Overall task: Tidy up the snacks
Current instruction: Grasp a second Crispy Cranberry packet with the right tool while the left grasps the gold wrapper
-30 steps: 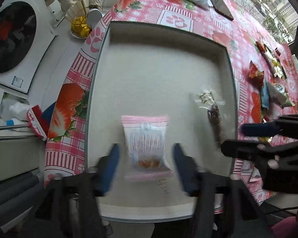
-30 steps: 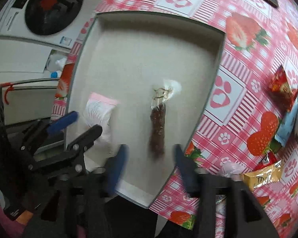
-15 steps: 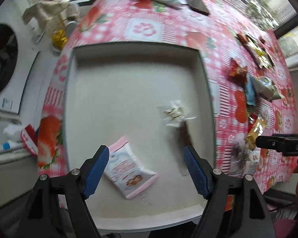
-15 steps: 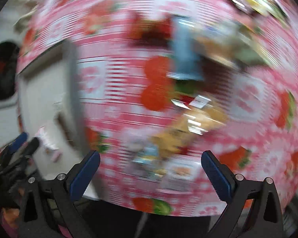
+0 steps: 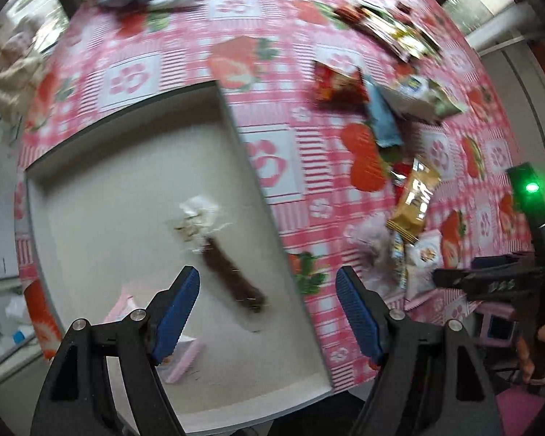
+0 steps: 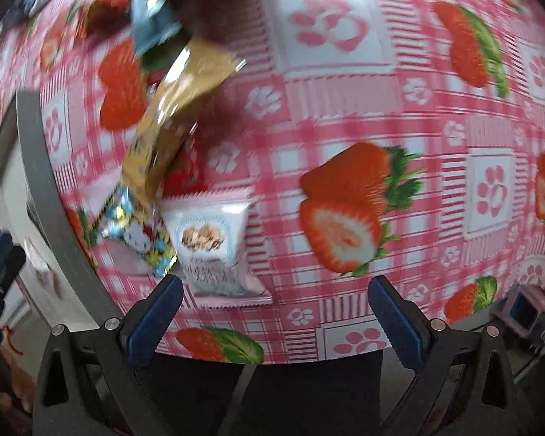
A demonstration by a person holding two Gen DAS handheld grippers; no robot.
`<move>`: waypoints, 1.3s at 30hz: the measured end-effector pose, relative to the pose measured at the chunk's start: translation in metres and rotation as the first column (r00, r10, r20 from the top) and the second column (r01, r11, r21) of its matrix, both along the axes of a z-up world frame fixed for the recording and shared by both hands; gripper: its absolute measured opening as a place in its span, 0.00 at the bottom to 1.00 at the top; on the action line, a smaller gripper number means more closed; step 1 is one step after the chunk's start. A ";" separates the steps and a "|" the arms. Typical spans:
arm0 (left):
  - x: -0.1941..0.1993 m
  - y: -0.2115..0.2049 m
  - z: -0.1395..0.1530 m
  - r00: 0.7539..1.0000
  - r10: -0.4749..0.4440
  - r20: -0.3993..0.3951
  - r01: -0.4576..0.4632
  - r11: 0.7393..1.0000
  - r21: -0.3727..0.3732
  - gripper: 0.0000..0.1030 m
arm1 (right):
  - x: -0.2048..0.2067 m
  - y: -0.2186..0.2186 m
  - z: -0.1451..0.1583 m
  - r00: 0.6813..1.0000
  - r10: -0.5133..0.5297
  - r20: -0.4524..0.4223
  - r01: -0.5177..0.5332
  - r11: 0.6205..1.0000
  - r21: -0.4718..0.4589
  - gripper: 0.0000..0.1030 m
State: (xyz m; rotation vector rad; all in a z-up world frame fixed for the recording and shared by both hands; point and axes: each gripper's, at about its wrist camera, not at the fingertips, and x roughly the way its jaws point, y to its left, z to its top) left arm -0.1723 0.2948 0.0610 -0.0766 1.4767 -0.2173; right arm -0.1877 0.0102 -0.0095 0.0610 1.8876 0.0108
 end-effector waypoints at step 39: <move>0.056 -0.187 -0.054 0.939 -0.332 -0.087 0.340 0.934 0.111 0.78 | -0.018 -0.039 -0.018 0.993 0.038 0.115 -0.034 0.999 -0.037 1.00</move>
